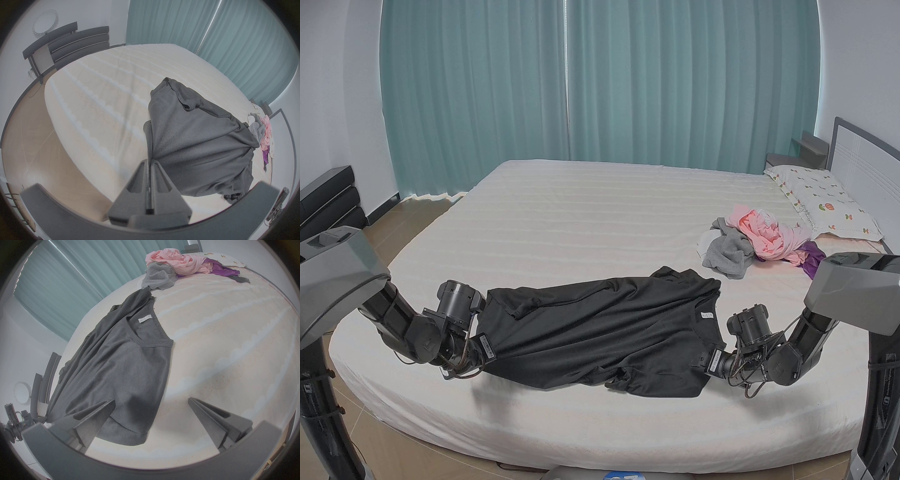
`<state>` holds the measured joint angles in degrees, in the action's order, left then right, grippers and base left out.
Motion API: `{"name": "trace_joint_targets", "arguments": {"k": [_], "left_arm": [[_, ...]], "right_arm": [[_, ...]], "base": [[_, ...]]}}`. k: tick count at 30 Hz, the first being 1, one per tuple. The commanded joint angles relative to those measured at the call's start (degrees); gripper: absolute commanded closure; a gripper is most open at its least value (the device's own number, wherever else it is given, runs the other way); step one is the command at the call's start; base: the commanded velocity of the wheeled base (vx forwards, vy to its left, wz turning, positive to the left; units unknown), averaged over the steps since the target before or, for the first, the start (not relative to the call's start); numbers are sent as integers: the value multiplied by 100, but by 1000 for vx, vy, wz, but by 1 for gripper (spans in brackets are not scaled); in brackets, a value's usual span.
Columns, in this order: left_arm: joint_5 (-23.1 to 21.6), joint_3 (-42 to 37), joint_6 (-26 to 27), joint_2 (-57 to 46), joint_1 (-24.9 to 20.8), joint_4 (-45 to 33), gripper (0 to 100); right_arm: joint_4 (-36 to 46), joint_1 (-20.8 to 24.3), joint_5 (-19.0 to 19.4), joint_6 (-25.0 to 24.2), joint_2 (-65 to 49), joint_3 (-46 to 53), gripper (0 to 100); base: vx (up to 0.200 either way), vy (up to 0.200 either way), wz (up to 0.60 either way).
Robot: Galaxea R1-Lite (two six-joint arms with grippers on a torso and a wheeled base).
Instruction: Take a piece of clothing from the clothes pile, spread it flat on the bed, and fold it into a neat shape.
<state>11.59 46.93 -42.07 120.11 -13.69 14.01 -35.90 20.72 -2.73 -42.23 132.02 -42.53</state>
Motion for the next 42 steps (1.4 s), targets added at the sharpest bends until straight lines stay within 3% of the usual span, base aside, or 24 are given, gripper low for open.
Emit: {"name": "trace_joint_targets", "arguments": {"k": [1, 6, 20, 21, 28, 42], "left_arm": [[-8, -281, -65, -278, 33, 32, 100], [-69, -272, -460, -278, -20, 32, 100], [-87, -220, -442, -278, 15, 41, 100], [-87, -220, -442, -287, 15, 41, 100], [-87, -246, -442, -313, 24, 32, 100], [-87, -123, -442, -252, 77, 32, 100]], "right_arm": [[-13, 28, -70, -14, 78, -27, 0], [-5, 151, -78, -66, 78, -71, 0], [-31, 292, -52, -14, 306, -159, 0], [-57, 309, -61, -5, 359, -168, 100], [-154, 389, -298, -31, 491, -299, 100], [-163, -121, -272, -409, -28, -906, 100]], "base": [[0, 0, 0], [0, 0, 0], [0, 0, 0], [0, 0, 0], [0, 0, 0], [0, 0, 0]]}}
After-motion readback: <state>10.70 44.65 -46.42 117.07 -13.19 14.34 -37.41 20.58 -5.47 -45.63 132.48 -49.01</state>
